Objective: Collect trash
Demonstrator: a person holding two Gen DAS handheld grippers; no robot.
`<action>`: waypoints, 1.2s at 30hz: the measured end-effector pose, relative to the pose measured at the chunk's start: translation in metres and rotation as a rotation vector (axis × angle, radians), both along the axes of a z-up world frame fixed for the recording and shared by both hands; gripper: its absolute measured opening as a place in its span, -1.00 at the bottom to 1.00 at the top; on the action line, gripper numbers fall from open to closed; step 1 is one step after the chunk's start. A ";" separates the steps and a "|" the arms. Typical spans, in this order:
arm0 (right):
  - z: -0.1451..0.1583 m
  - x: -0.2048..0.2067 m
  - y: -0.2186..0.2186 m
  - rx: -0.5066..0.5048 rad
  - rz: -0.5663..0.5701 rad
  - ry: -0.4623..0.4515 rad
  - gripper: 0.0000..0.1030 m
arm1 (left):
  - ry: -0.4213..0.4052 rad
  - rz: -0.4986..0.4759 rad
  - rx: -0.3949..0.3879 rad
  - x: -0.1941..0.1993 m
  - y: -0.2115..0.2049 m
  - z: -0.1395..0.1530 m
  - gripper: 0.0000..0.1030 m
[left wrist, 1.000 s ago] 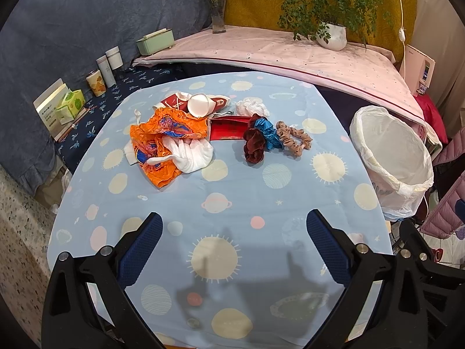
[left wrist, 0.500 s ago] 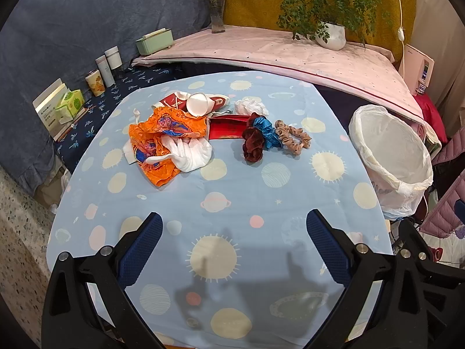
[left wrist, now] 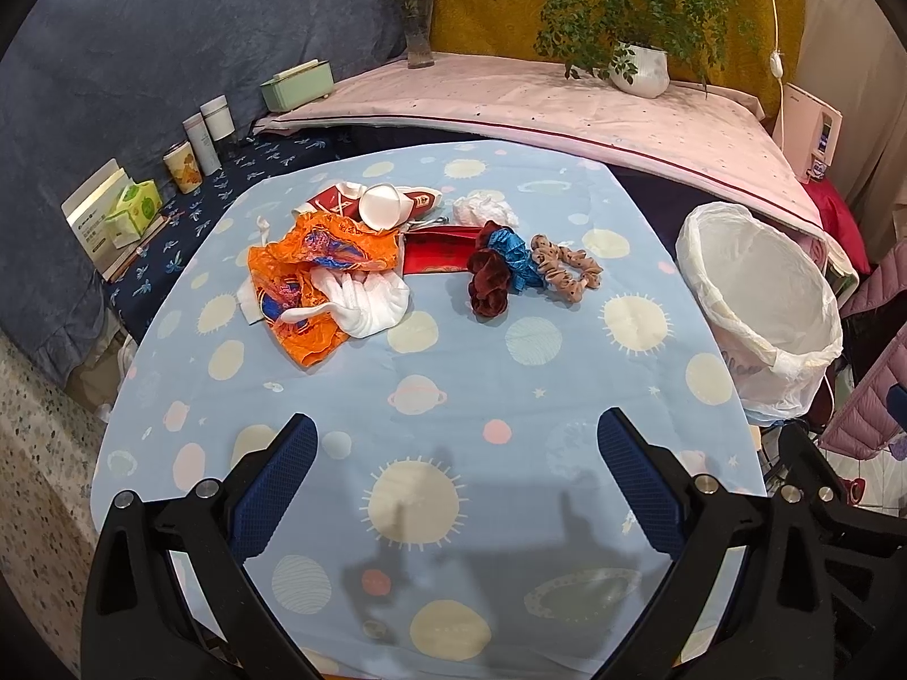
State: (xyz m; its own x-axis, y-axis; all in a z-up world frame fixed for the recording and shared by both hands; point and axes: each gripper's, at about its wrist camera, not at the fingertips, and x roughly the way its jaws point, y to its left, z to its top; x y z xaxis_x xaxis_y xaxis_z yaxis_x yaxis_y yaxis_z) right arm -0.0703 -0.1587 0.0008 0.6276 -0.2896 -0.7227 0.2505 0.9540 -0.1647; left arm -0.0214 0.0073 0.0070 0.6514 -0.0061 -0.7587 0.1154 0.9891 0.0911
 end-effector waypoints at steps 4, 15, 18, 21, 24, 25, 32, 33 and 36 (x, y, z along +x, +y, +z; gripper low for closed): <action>0.000 -0.002 -0.003 -0.002 -0.005 -0.003 0.87 | -0.003 -0.006 0.000 0.001 0.000 -0.001 0.84; 0.000 0.000 -0.003 -0.020 -0.034 -0.016 0.87 | -0.034 -0.020 -0.017 0.002 0.004 -0.004 0.84; 0.000 0.001 -0.002 -0.015 -0.037 -0.027 0.87 | -0.042 -0.019 -0.025 0.004 0.008 -0.005 0.84; 0.000 0.005 -0.001 -0.006 -0.039 -0.042 0.87 | -0.024 -0.010 -0.039 0.010 0.016 -0.009 0.84; 0.000 0.010 0.001 0.000 -0.043 -0.054 0.87 | -0.020 -0.001 -0.045 0.018 0.026 -0.012 0.84; 0.001 0.013 0.002 0.001 -0.044 -0.060 0.87 | -0.021 0.001 -0.045 0.020 0.029 -0.013 0.84; 0.000 0.036 0.017 0.013 -0.015 -0.090 0.87 | -0.006 0.049 -0.084 0.048 0.062 -0.024 0.84; -0.001 0.040 0.019 0.014 -0.010 -0.093 0.87 | -0.004 0.055 -0.088 0.053 0.066 -0.024 0.84; -0.005 0.055 0.026 0.030 0.013 -0.091 0.87 | -0.005 0.065 -0.095 0.066 0.075 -0.027 0.84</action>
State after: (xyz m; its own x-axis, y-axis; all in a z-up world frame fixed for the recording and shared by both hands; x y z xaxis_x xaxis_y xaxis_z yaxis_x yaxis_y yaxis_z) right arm -0.0152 -0.1326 -0.0042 0.6946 -0.2597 -0.6709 0.2502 0.9616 -0.1131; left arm 0.0444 0.0822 -0.0200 0.6567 -0.0355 -0.7533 0.0510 0.9987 -0.0026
